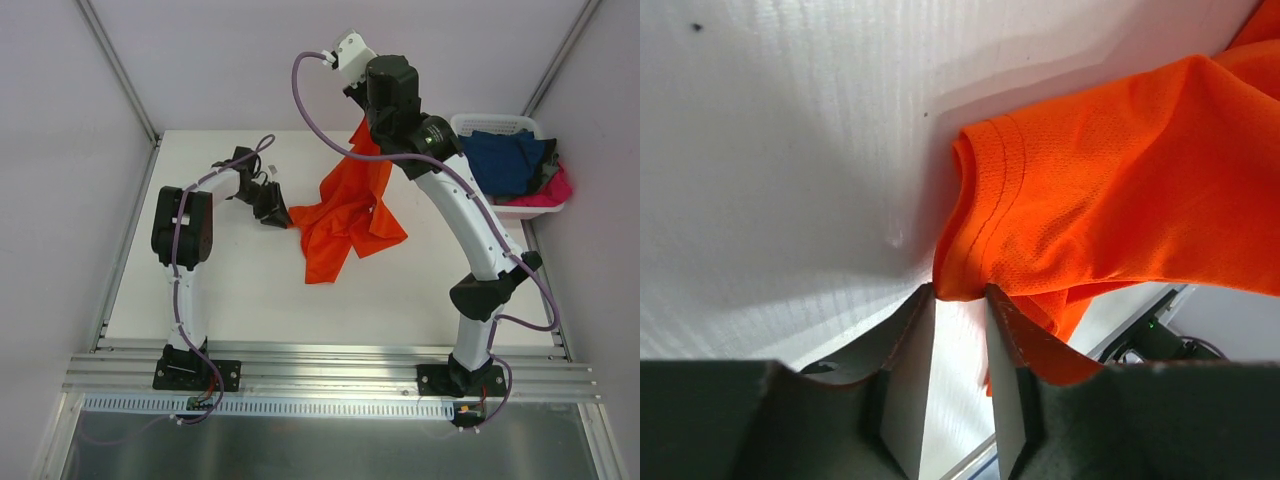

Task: Fold and stack the t-shirts
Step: Flatten out the tshirt

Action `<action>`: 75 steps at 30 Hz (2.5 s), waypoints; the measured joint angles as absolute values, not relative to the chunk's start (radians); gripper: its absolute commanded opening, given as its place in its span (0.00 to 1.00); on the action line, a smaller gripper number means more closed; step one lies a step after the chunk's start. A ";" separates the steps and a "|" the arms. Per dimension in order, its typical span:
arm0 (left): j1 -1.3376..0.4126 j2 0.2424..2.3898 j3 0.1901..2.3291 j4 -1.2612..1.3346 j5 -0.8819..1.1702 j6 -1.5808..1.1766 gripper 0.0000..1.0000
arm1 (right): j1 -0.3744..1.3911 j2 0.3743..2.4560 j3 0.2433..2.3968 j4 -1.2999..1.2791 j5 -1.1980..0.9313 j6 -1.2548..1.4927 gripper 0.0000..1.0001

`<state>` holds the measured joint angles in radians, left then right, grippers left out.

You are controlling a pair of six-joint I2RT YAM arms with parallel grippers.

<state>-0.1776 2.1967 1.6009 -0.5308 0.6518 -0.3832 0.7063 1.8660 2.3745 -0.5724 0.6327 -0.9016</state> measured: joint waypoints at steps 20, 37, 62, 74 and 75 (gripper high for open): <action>-0.145 2.071 1.600 -0.561 0.637 -0.339 0.00 | 0.627 1.881 2.374 -0.584 0.639 -0.876 0.00; -0.004 1.720 1.861 -0.660 0.511 -0.146 0.00 | 0.546 1.829 2.272 -0.784 0.492 -0.684 0.01; 0.039 1.106 1.998 -0.888 0.461 0.091 0.00 | 0.386 0.982 2.068 -0.958 0.228 -0.566 0.00; 0.061 1.190 2.010 -0.920 0.443 0.134 0.00 | 0.331 1.004 2.054 -0.940 0.149 -0.522 0.00; 0.061 1.218 2.018 -0.918 0.441 0.139 0.00 | 0.331 1.021 2.041 -0.924 0.149 -0.526 0.01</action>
<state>0.0608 1.2179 2.0182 -0.9180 0.4412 0.1390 0.3305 1.0206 2.0411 -0.9237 0.1486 -0.5259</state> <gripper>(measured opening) 0.010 0.010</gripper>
